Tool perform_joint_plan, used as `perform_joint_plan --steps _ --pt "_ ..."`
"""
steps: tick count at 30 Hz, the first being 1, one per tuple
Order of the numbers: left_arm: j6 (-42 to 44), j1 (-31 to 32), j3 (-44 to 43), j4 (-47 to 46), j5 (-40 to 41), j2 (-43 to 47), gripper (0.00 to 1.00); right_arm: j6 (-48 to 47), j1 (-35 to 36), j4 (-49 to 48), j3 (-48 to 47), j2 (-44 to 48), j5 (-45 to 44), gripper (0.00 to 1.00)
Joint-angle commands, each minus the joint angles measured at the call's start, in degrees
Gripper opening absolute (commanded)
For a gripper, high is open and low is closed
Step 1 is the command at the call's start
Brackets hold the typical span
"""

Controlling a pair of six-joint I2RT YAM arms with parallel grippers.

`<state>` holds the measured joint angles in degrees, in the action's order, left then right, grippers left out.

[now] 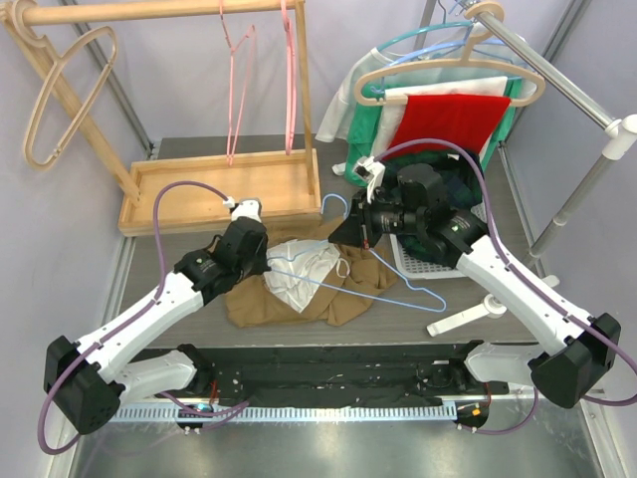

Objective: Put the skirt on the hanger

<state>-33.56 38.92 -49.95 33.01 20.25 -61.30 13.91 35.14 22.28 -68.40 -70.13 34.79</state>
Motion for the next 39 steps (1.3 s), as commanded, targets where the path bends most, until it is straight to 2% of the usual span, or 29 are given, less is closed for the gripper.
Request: perform_joint_plan --steps 1,21,26,31,39 --pt "1.4 -0.2 -0.1 -3.2 -1.6 2.1 0.00 1.4 0.0 -5.6 1.2 -0.5 1.5 0.01" --pt "1.9 -0.2 2.4 -4.4 -5.1 5.4 0.00 5.3 -0.1 -17.8 4.5 -5.2 -0.2 0.01" --pt "1.9 -0.3 3.5 -6.0 -6.0 6.0 0.00 7.1 -0.1 -20.2 6.3 -5.4 1.9 0.01" --pt "1.8 -0.3 4.3 -8.7 -6.6 6.5 0.00 13.0 -0.1 -29.2 10.9 -6.3 4.3 0.01" --pt "2.7 -0.2 6.6 -14.3 -14.7 7.9 0.00 16.4 0.1 -37.2 13.5 -8.9 2.9 0.01"
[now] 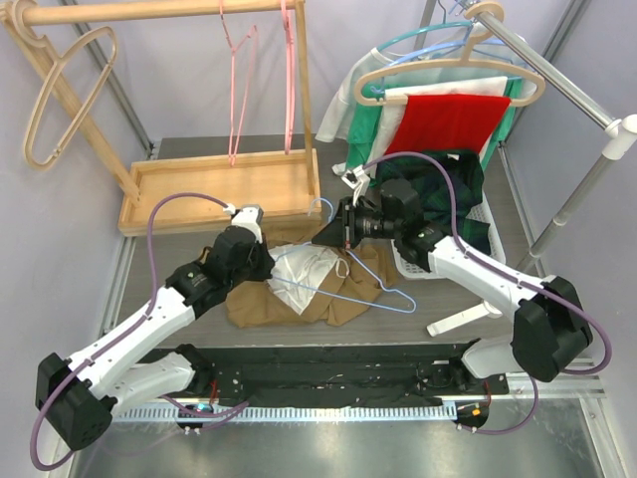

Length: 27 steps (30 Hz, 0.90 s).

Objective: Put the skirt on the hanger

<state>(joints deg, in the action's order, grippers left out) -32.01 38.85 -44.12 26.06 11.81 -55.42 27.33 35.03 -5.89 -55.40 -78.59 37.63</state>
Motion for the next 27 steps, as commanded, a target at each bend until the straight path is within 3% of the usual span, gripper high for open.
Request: perform_joint_plan --steps 1,8,9,11,18,23,27 --pt "1.2 -0.2 1.3 -7.8 -7.0 2.3 0.00 3.3 0.2 -9.4 0.6 -0.5 -0.4 0.01" --pt "2.3 -0.3 0.5 -5.8 -9.3 3.1 0.00 3.9 0.0 -12.8 2.5 1.3 -3.7 0.01" --pt "2.2 -0.2 -0.3 -4.3 -8.9 3.0 0.10 4.0 0.0 -13.6 3.5 1.9 -3.9 0.01" --pt "2.1 -0.3 -1.2 -2.9 -7.9 3.1 0.16 4.1 0.0 -15.5 4.4 3.5 -4.1 0.01" --pt "2.7 -0.3 -4.7 0.1 -7.6 3.8 0.58 6.1 0.0 -21.4 7.7 6.1 -3.8 0.01" --pt "2.1 -0.2 -6.3 1.1 -5.7 5.0 0.70 6.7 -0.2 -22.8 7.1 5.5 -2.7 0.01" --pt "-0.2 -0.3 -8.8 3.5 1.3 5.5 0.78 5.9 -0.3 -21.7 6.4 6.1 -2.4 0.01"
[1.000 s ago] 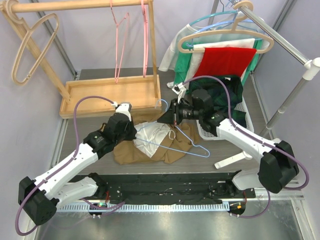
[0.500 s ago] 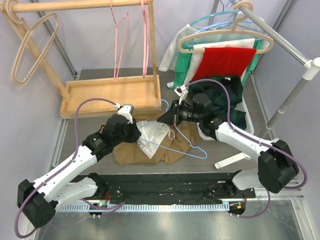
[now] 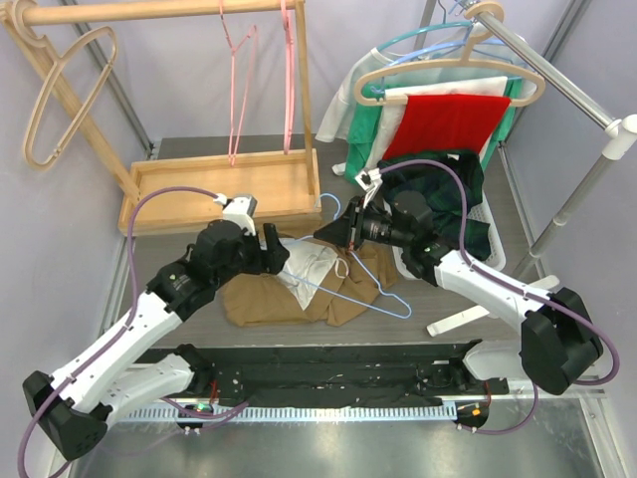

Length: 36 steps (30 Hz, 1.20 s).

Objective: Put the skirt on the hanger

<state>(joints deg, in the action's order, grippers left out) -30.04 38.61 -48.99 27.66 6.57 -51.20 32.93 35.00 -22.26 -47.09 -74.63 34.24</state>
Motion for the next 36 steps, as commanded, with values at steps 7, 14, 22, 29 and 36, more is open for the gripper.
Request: perform_joint_plan --steps 7,14,22,29,36 --pt "-8.8 0.1 -4.6 6.6 19.2 2.2 0.75 -1.0 -0.2 -3.2 -2.0 3.7 1.4 0.01" --pt "-9.3 0.1 -6.2 12.5 23.8 -7.2 0.61 -1.5 -0.2 -1.6 -2.6 3.8 2.9 0.01" --pt "-13.5 0.1 -2.9 11.4 30.7 -4.3 0.07 -3.7 -0.3 0.8 -2.8 4.3 1.6 0.01" --pt "-18.4 0.0 -2.1 12.0 29.7 -5.6 0.00 -3.0 -0.3 -3.3 -0.7 7.1 -5.0 0.01" --pt "-19.4 -0.5 -3.5 12.1 27.2 -9.4 0.00 -2.4 -0.3 -6.7 -2.5 4.5 -3.6 0.01"
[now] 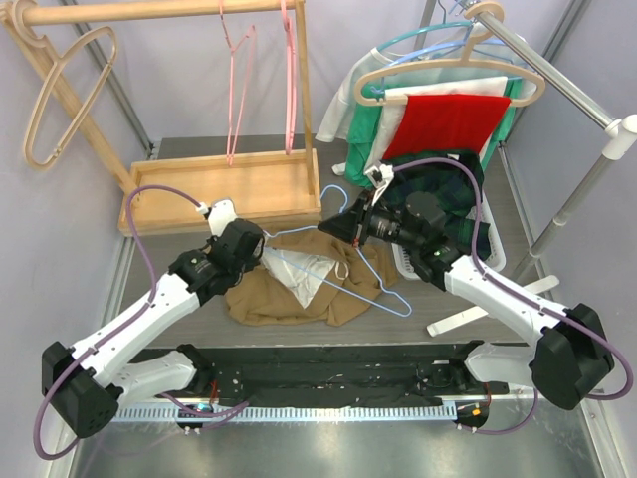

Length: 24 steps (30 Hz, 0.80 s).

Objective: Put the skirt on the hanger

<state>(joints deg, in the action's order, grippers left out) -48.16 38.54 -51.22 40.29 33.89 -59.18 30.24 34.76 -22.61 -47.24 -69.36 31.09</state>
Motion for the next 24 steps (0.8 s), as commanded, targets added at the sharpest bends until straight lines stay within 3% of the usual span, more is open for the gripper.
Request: perform_joint_plan --steps 1,12,14,15,16,18,24 --pt "-0.8 -0.3 -1.4 -1.0 -0.9 -2.2 0.00 0.3 0.0 -6.5 -3.3 -1.5 -0.1 0.01" --pt "7.6 -0.3 -2.4 -5.8 -11.8 -2.7 0.01 1.1 0.8 -7.5 -8.9 -12.7 3.2 0.01" --pt "7.8 -0.4 -3.2 -3.0 -11.7 -3.0 0.20 1.7 0.8 -8.5 -8.8 -13.1 3.1 0.01" --pt "7.4 -0.3 -4.3 -1.6 -11.1 -3.1 0.47 1.7 0.8 -8.7 -8.9 -13.1 3.0 0.01" --pt "6.3 -0.3 -4.7 0.4 -10.8 -3.0 0.59 1.7 0.8 -8.7 -9.1 -13.1 2.9 0.01" --pt "6.2 -0.3 -5.6 2.1 -10.3 -2.3 0.75 1.4 0.8 -8.3 -10.0 -13.8 3.4 0.01" --pt "10.8 -0.5 -8.4 2.3 -7.1 1.0 0.86 1.9 0.7 -8.1 -13.1 -18.1 9.8 0.01"
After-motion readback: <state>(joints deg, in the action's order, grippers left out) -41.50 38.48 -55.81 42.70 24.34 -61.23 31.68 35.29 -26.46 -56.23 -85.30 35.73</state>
